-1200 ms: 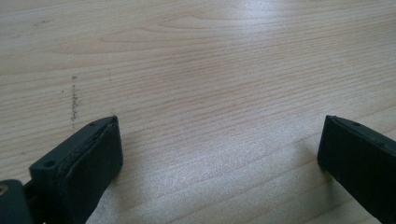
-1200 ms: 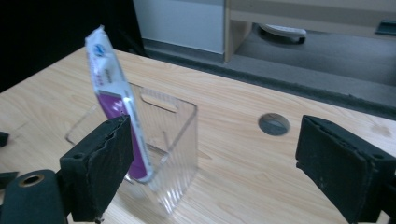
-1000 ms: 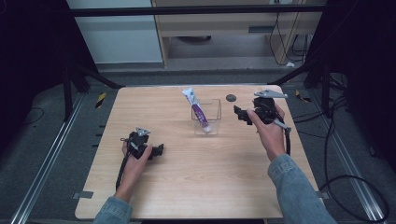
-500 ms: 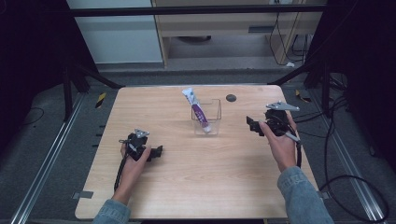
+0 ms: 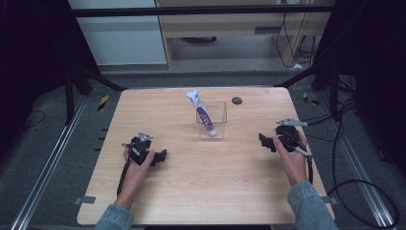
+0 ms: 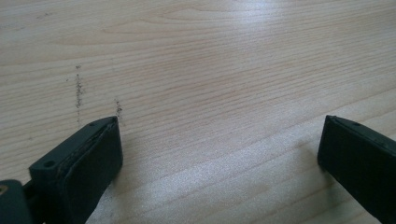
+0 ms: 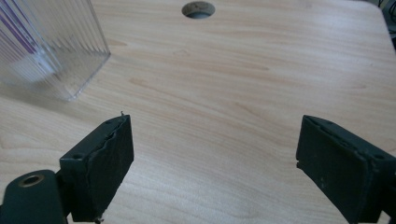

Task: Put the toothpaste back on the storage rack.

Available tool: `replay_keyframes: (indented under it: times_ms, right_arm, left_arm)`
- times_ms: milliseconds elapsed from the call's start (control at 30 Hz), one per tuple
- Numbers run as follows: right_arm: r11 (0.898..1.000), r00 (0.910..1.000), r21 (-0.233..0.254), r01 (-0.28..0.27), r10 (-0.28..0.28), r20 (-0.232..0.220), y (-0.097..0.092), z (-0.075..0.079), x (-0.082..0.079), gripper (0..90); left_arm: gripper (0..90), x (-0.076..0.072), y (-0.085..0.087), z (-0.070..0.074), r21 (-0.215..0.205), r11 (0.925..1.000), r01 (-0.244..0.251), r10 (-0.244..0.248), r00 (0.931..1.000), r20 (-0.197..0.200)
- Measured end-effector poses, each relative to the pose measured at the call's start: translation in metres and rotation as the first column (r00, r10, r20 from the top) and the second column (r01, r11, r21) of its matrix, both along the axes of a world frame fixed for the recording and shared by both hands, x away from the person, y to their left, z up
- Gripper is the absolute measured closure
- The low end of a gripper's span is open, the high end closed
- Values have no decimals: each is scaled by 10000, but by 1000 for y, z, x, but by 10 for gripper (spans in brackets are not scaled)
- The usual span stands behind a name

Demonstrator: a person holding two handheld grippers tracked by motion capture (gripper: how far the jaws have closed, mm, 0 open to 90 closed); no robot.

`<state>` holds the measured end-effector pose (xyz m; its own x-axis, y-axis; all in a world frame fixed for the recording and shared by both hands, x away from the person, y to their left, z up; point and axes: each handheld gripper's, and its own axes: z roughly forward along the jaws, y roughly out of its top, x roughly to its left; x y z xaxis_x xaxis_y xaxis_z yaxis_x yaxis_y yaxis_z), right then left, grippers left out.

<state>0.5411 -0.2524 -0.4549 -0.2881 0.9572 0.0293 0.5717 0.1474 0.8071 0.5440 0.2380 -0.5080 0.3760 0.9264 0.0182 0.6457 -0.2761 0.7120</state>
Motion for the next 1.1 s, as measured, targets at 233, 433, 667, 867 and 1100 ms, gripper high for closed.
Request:
replay_keyframes:
  times_ms: [233, 433, 667, 867, 1100]
  right_arm:
    - [9999, 9992, -8, 116, -116, -380, -4, -19, -3, 101]
    - [9993, 9964, 25, 362, -359, -770, -11, -38, -2, 98]
    - [9983, 9954, 113, 567, -556, -778, -19, -49, -2, 94]
    - [9966, 9929, 131, 819, -804, -879, -22, -55, 1, 97]
    - [9942, 9905, 213, 1053, -1029, -914, -24, -55, 5, 95]
  left_arm:
    - [0, 0, 0, 0, 15, 10000, 24, -24, 10000, -8]
    - [0, 0, 0, 0, -1, 10000, 9, -9, 10000, 0]
    - [0, 0, 0, 0, -14, 10000, 1, -1, 10000, 3]
    - [0, 0, 0, 0, -15, 10000, -4, 4, 10000, 7]
    - [0, 0, 0, 0, 31, 10000, 27, -27, 10000, -11]
